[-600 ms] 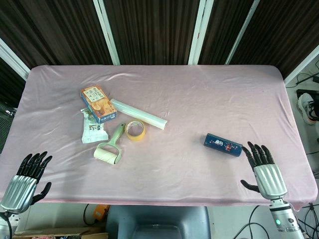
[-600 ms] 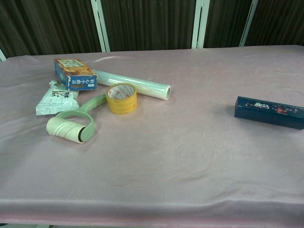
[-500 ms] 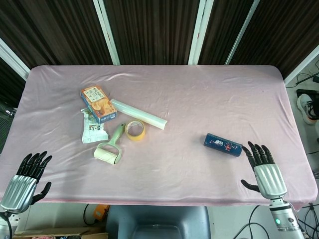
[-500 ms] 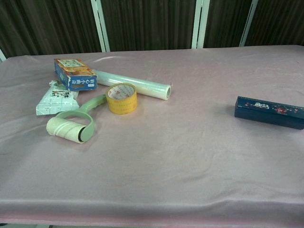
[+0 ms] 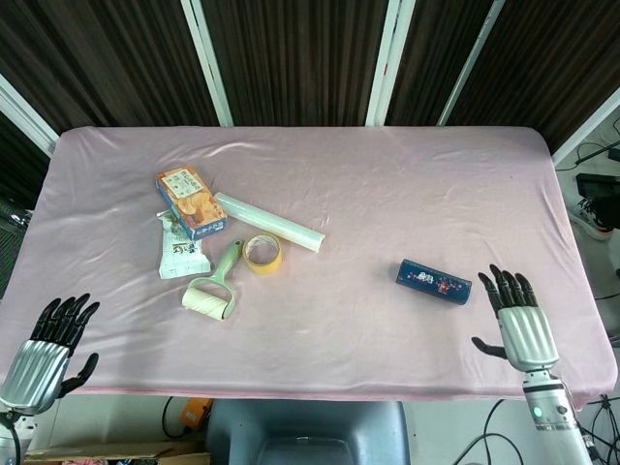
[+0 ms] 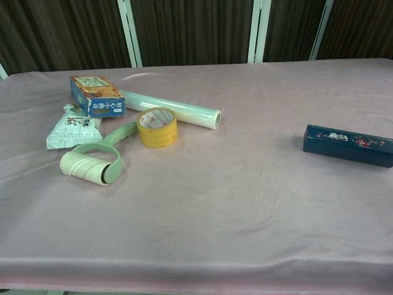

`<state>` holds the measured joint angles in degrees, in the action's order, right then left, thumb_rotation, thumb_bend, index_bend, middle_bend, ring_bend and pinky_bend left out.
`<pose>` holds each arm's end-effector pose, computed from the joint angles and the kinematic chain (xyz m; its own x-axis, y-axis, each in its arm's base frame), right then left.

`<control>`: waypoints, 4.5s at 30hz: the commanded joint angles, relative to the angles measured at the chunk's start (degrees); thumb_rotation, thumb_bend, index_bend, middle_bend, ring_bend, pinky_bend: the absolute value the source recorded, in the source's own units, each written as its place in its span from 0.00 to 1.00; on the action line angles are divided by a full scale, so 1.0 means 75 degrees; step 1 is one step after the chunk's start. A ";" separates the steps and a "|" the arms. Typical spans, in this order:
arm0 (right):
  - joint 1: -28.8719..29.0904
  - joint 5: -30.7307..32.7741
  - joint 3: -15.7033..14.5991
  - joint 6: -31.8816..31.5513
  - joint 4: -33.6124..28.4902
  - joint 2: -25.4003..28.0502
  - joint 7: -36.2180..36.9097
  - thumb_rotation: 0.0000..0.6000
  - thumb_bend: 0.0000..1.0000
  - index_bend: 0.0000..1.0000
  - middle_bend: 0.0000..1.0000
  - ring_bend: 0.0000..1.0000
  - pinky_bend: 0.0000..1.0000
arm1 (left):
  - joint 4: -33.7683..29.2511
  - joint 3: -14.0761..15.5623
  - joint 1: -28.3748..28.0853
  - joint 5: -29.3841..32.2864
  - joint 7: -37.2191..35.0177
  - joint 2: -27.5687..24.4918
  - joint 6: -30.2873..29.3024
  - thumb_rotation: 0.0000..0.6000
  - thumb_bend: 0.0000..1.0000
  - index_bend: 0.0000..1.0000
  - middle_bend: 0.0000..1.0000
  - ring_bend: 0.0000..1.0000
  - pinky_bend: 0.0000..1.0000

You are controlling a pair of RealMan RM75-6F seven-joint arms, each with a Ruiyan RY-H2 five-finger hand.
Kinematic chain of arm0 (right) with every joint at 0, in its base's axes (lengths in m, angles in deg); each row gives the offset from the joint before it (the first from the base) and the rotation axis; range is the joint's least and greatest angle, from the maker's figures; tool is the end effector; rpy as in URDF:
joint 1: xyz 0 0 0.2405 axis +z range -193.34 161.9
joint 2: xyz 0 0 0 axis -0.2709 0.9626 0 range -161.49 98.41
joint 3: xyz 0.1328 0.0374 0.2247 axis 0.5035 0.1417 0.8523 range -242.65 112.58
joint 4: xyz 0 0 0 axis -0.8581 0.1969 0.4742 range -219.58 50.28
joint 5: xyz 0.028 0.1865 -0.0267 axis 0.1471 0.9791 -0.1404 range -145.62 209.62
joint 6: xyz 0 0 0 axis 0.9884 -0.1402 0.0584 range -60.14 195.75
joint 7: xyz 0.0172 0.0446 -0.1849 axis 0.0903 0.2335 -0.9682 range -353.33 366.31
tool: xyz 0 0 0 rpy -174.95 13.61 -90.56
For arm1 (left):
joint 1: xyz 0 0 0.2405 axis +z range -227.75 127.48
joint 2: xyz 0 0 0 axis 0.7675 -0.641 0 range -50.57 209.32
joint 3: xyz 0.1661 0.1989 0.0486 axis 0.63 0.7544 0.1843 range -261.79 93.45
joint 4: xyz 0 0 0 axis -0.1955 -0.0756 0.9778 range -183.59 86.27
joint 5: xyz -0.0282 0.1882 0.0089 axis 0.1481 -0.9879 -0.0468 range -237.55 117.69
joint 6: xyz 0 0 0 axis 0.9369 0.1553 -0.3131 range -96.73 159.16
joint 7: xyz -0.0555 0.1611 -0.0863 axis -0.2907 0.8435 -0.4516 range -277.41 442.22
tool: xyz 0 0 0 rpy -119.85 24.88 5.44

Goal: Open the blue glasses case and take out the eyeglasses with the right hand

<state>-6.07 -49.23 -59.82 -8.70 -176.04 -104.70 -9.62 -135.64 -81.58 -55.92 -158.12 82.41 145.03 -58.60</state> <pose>-0.2982 -0.2578 0.1148 0.5090 -0.0934 0.8557 -0.8607 -0.0402 0.5075 -0.2876 0.2103 0.1594 0.4621 0.0016 0.8868 0.8626 -0.2328 -0.4491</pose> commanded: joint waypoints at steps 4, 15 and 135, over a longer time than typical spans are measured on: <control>0.0877 0.1041 0.0564 0.1435 0.1006 -0.0279 0.0163 1.00 0.25 0.05 0.00 0.00 0.00 | 0.0025 -0.0005 0.0039 0.0010 -0.0053 -0.0016 -0.0066 1.00 0.36 0.00 0.00 0.00 0.00; 0.1492 0.1346 0.0556 0.2432 0.2321 -0.0681 0.0651 1.00 0.32 0.34 0.00 0.00 0.00 | -0.0030 0.0005 0.0020 0.0041 0.0061 0.0000 0.0037 1.00 0.36 0.00 0.00 0.00 0.00; 0.3651 0.3512 0.0247 0.3726 0.1675 -0.1129 -0.1775 1.00 0.63 0.46 0.01 0.00 0.00 | -0.0077 0.0024 0.0058 0.0050 -0.0025 -0.0068 0.0025 1.00 0.45 0.00 0.00 0.00 0.00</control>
<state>21.18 -23.03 -57.87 19.16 -163.53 -113.04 -22.79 -136.22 -81.39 -55.50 -157.75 82.24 144.54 -58.40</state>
